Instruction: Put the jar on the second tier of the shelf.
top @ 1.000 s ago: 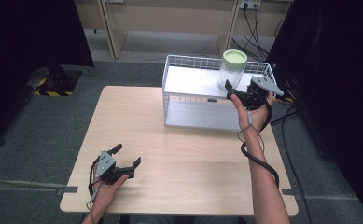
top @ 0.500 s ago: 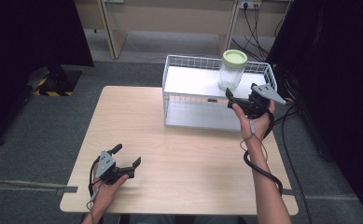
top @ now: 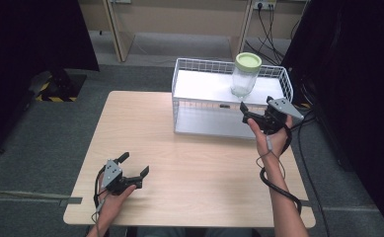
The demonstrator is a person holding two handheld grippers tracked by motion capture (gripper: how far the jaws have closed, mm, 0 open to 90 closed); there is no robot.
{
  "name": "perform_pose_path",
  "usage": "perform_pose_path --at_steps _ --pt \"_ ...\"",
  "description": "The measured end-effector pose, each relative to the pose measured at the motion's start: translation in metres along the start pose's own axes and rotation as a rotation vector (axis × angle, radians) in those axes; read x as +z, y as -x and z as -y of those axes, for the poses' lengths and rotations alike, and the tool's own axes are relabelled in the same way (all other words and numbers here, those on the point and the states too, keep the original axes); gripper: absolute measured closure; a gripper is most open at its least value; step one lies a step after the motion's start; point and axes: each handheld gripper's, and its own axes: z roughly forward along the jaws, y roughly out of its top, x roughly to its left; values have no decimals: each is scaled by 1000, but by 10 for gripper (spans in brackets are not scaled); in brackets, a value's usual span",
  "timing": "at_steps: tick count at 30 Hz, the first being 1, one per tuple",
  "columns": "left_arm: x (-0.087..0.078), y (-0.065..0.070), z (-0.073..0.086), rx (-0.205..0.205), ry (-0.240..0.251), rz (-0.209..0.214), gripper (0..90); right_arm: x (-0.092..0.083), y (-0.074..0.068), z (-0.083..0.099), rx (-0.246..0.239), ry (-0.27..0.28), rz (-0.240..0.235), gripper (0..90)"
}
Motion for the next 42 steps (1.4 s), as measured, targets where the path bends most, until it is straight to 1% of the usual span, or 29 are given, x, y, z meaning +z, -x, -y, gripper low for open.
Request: perform_pose_path --at_steps 5,11,19,42 --pt "0 0 0 1 1 2 44 -5 -1 6 -3 -8 -4 3" --pt "0 0 0 2 1 2 44 -15 -1 15 3 -3 -9 3" --pt "0 0 0 4 1 1 44 -27 0 23 -2 -4 -11 3" --pt "0 1 0 8 0 0 45 -55 6 56 6 -37 -3 3"
